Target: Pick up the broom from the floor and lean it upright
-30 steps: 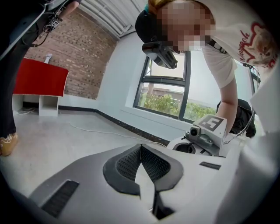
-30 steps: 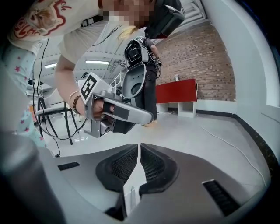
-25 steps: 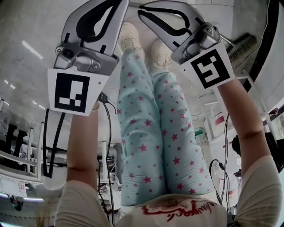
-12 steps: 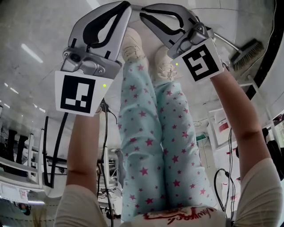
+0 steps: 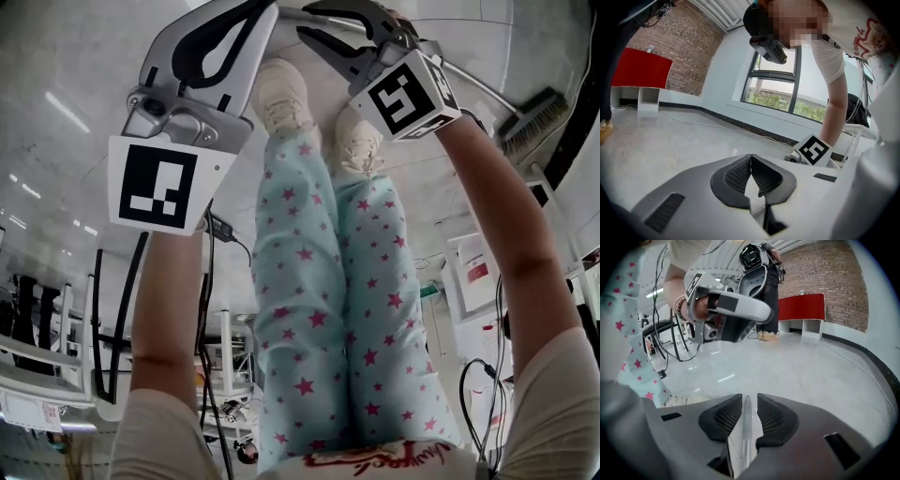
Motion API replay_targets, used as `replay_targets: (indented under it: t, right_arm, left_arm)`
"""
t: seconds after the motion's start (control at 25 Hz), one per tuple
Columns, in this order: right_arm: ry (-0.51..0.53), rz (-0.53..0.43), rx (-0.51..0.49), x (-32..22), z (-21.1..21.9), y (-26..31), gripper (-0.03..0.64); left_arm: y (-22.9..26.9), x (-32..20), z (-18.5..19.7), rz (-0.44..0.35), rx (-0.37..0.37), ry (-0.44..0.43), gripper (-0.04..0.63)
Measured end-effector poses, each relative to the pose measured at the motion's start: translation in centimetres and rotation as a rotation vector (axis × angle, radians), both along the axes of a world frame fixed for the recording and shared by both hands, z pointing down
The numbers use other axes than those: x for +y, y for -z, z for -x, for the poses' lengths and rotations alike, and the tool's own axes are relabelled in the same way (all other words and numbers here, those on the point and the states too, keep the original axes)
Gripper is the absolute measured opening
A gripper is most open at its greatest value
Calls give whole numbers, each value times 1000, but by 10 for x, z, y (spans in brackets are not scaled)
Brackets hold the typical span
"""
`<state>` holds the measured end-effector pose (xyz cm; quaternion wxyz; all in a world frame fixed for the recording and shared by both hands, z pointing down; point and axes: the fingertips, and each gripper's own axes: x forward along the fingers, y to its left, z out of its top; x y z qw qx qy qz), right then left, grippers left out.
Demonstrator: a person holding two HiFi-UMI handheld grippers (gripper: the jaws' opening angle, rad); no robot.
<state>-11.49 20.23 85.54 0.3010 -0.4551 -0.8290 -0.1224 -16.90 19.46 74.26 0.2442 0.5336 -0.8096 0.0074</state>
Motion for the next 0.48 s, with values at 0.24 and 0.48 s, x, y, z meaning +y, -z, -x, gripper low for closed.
replay_targets:
  t: [0.24, 0.48]
  right_arm:
    - [16, -86, 70, -3, -4, -40, 121]
    - [67, -149, 106, -1, -11, -71, 123]
  left_arm:
    - [-6, 0, 5, -20, -7, 16, 21]
    - [-24, 2, -3, 12, 11, -11, 21]
